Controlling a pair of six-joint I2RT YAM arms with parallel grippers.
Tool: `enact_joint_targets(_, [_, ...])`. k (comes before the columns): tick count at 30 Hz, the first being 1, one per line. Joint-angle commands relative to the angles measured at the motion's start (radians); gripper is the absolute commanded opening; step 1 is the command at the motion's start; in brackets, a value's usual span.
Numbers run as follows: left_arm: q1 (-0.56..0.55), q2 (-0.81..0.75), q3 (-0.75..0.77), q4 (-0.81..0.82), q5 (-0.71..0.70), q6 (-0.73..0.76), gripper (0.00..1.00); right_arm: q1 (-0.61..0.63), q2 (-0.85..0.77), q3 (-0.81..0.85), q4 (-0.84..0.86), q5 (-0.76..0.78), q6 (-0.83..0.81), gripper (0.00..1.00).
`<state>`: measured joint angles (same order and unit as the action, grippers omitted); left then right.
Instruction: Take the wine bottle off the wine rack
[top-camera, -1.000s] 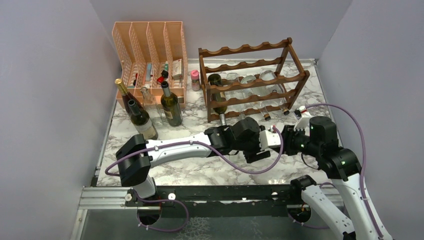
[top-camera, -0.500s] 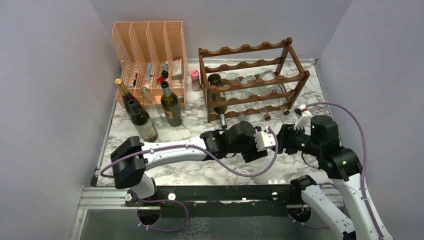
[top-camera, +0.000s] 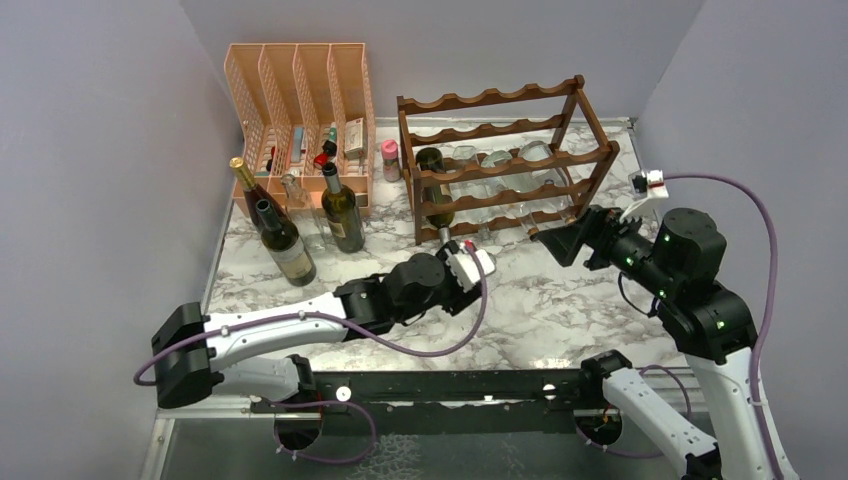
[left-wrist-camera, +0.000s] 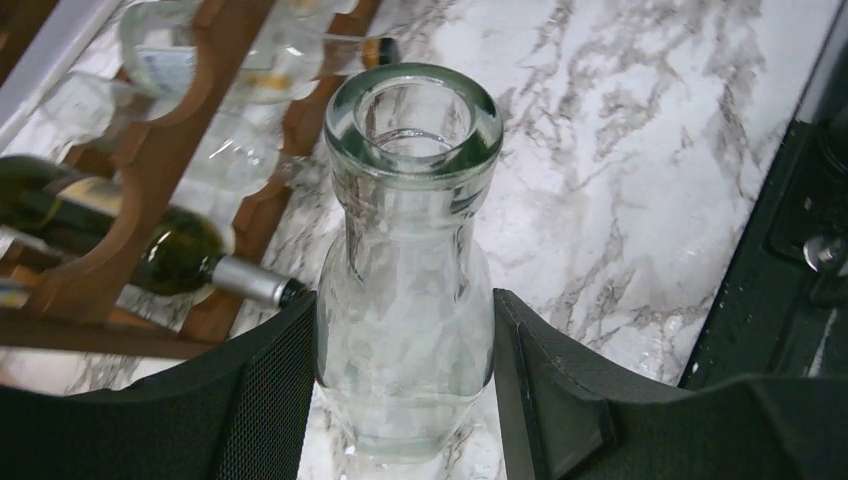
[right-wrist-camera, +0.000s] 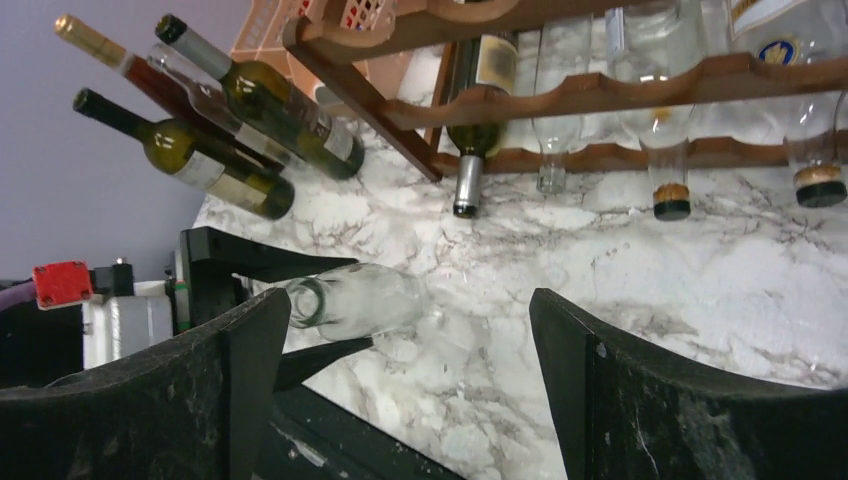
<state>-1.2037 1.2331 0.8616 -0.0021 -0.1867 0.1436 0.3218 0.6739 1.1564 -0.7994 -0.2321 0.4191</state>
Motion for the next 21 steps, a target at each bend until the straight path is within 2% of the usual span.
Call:
enact_joint_targets(1, [0.04,-0.133,-0.055,0.058,-0.174,-0.089,0.27,0.005,0.034,0.006,0.088,0.029,-0.001,0.92])
enact_joint_targets(12, [0.316,-0.392,-0.171,-0.06,-0.32,-0.238,0.27,0.005,0.012,-0.082,0.077,0.015,0.042,0.92])
enact_joint_targets(21, [0.459,-0.517,-0.268,-0.024,-0.491,-0.277,0.27,0.005,0.016,-0.08,0.073,0.024,0.049,0.92])
